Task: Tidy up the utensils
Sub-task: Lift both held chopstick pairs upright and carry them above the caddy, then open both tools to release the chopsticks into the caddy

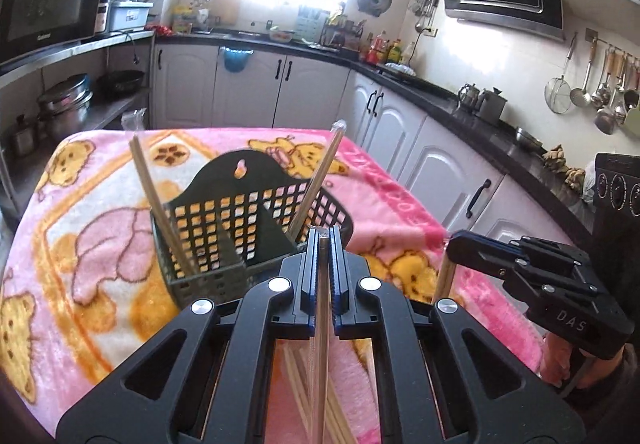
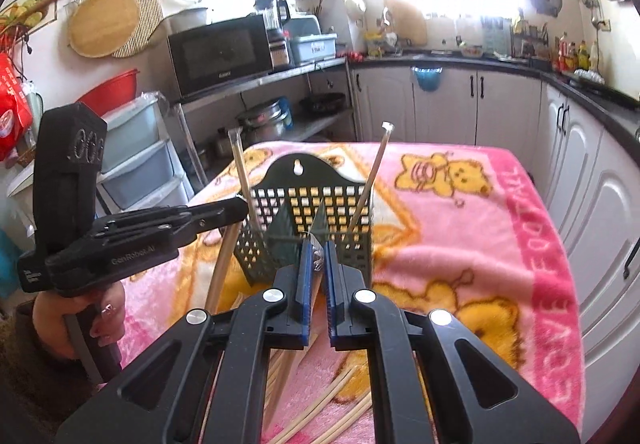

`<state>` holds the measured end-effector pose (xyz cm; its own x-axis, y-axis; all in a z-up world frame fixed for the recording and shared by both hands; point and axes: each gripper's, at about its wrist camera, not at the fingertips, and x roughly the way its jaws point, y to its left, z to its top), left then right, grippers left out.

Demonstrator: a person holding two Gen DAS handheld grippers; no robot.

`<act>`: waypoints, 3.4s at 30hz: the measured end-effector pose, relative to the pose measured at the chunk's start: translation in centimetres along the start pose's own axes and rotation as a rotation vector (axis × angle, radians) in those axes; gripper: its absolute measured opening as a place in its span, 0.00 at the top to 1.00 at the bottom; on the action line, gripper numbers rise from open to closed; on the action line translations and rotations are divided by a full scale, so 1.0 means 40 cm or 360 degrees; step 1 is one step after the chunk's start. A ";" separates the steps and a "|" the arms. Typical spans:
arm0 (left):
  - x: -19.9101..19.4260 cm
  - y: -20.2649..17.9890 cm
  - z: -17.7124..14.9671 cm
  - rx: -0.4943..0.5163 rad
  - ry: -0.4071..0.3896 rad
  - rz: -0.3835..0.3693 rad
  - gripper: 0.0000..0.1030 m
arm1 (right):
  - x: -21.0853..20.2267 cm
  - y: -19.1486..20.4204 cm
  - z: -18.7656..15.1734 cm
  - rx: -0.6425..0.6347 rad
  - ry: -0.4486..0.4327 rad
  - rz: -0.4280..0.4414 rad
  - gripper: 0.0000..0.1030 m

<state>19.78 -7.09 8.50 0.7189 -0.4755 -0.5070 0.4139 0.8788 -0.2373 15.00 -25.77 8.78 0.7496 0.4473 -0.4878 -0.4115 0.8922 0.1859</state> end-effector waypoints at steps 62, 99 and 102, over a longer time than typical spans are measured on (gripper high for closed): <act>0.107 0.044 0.281 -0.0023 -0.0739 0.0275 0.98 | 0.015 -0.004 0.348 -0.0038 -0.0442 -0.0069 0.94; 0.047 0.118 0.114 -0.0148 -0.0395 0.0133 0.55 | 0.064 -0.089 0.159 0.0126 -0.0229 -0.0176 0.79; 0.033 0.121 0.101 -0.0157 -0.0374 0.0139 0.49 | 0.056 -0.087 0.145 0.0108 -0.0214 -0.0194 0.76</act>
<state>24.99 -3.60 10.03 0.8643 -0.3834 -0.3254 0.2963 0.9111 -0.2864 21.13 -27.53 11.96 0.8563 0.3357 -0.3926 -0.2808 0.9404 0.1917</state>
